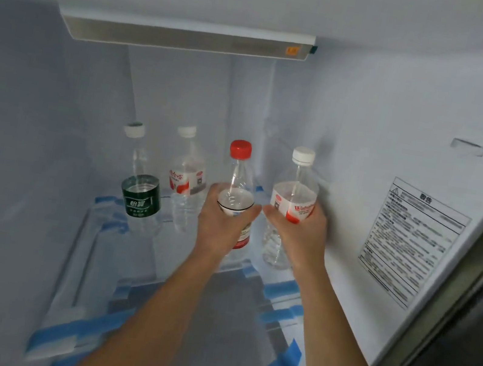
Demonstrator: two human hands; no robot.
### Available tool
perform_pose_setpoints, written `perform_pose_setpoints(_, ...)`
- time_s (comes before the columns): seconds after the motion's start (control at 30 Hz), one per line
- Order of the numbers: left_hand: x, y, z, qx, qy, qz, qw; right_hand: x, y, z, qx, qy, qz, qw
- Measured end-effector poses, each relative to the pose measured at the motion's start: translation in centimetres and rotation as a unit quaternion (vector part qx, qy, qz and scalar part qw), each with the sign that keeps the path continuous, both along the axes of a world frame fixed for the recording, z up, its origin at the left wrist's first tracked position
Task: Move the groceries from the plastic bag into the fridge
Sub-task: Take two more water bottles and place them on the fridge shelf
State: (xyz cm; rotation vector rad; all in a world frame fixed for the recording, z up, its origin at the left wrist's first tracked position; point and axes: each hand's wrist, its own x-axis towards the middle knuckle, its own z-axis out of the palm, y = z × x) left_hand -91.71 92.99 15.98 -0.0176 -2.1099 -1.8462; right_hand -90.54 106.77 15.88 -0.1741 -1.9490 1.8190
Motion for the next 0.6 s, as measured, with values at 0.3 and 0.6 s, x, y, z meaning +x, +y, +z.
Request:
perform_pose_setpoints(0.3, -4.7, 1.6, -0.5, -0.035, 0.026, 0.012, 0.999, -2.0, 0.6, -0.3, 0.003, 0.004, -0.002, 1.0)
perform_pose_setpoints(0.6, -6.7, 1.6, -0.8, -0.08, 0.006, -0.002, 0.997, -1.7, 0.5, -3.3, 0.139, -0.063, -0.011, 0.988)
